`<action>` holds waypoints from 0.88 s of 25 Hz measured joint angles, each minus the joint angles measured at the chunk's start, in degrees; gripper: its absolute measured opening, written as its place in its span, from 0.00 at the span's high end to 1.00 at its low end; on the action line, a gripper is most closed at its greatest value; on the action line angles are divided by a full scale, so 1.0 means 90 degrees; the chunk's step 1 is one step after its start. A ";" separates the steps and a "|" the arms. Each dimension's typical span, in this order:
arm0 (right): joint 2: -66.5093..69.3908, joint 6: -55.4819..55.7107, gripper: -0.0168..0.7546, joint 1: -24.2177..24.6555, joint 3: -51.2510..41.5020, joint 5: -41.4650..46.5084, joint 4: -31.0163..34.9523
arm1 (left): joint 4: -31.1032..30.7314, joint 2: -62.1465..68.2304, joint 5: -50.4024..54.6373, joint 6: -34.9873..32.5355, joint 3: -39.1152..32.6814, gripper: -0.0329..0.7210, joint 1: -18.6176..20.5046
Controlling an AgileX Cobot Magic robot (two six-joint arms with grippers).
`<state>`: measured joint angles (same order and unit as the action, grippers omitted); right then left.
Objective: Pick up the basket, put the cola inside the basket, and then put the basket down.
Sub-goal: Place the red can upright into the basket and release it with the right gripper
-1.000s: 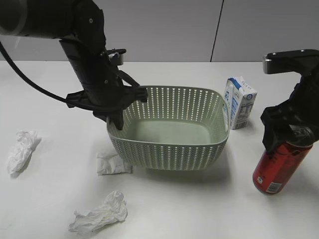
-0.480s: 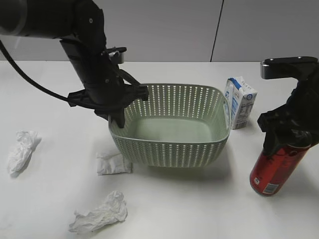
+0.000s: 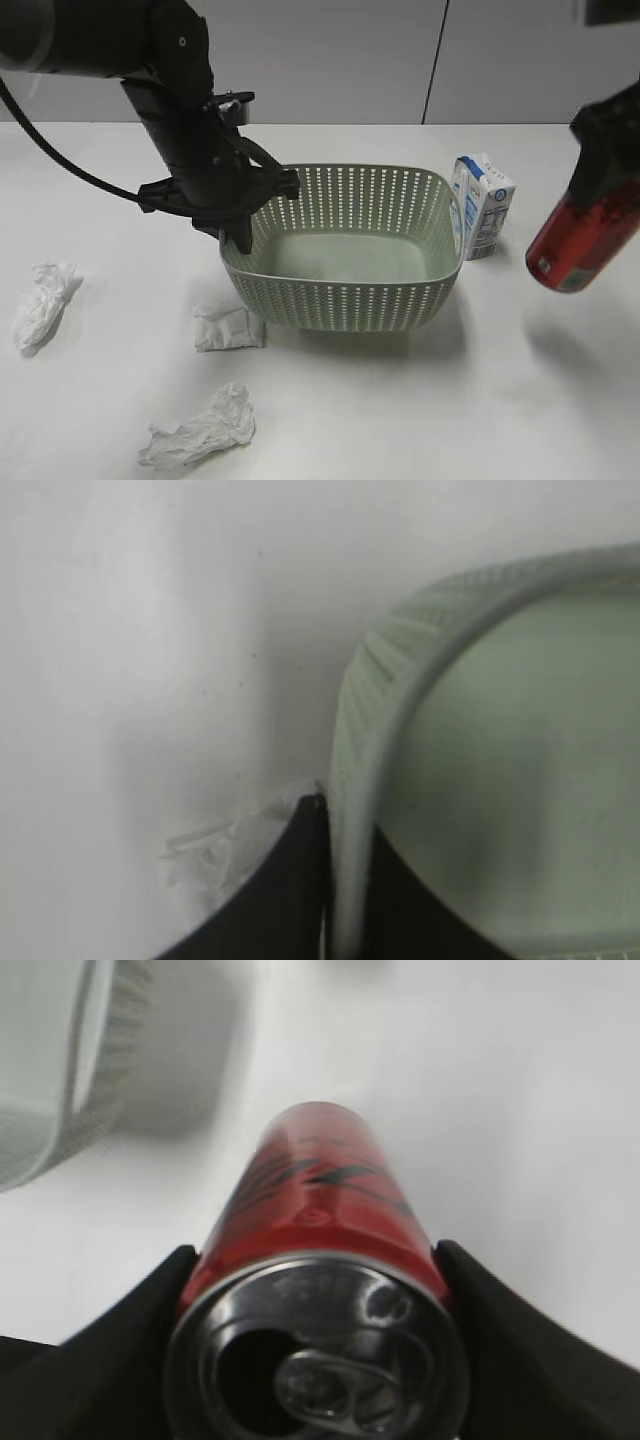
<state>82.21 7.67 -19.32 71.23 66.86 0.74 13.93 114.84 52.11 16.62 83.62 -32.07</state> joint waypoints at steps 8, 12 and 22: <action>0.0118 -0.0379 0.33 -0.0468 0.1848 0.0121 0.0488 | -0.0142 0.0000 -0.0041 0.0000 0.0000 0.96 0.0000; 0.0697 -0.0413 0.33 -0.1169 0.2192 0.0138 0.0551 | -0.0156 0.0000 -0.0048 0.0000 0.0000 0.96 0.0000; 0.2458 -0.0581 0.33 -0.1650 0.2227 0.0131 0.0530 | -0.0161 0.0000 -0.0060 0.0000 0.0000 0.96 0.0000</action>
<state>104.34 2.45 -34.18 91.27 68.04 5.50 12.49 114.84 51.56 16.62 83.62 -32.07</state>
